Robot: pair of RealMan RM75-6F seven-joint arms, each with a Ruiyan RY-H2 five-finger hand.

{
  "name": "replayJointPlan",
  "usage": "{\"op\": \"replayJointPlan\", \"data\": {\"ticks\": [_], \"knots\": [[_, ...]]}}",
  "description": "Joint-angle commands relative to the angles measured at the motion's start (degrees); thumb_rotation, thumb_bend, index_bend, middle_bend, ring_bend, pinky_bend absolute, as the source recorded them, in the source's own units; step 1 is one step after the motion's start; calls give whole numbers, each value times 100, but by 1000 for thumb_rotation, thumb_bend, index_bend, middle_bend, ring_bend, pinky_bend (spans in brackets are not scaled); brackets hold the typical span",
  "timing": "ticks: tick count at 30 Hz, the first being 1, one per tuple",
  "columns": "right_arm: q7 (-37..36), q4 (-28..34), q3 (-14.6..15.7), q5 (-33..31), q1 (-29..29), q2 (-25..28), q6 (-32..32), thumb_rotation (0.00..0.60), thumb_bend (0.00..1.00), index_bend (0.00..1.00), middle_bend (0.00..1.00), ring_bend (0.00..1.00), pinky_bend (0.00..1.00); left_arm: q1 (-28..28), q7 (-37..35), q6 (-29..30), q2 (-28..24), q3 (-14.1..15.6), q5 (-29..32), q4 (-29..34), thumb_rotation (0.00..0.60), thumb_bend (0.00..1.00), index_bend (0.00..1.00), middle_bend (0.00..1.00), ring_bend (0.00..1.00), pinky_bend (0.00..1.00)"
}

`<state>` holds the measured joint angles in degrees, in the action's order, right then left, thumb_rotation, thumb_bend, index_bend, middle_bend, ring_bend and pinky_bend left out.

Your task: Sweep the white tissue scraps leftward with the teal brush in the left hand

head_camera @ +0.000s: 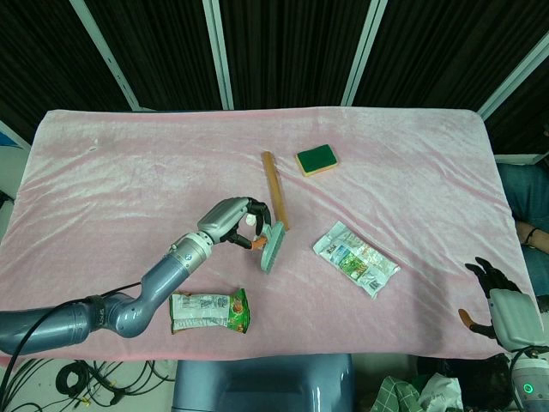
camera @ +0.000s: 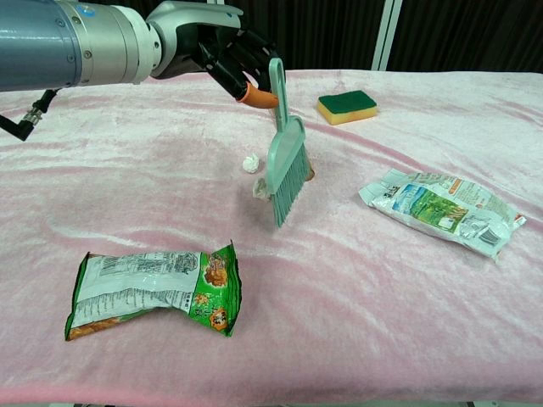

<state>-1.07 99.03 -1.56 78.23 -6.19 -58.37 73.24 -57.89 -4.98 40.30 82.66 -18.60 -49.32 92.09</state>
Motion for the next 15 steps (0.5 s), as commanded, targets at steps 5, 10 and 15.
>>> {"op": "replayJointPlan", "data": {"ticks": [5,10,15], "knots": [[-28,17,-2,-13,1,6,-7,600,222,168,67,144,262,174,-516,-38,197,-11,-375,-226,600,537,754,610,247,248],[-47,16,-2,-13,-2,14,-19,600,222,168,67,144,263,260,-789,-133,239,18,-617,-487,600,537,754,611,247,249],[-45,16,-2,-13,-3,15,-18,600,222,168,67,144,262,310,-1200,-378,239,-44,-712,-656,600,537,755,613,246,264]]}}
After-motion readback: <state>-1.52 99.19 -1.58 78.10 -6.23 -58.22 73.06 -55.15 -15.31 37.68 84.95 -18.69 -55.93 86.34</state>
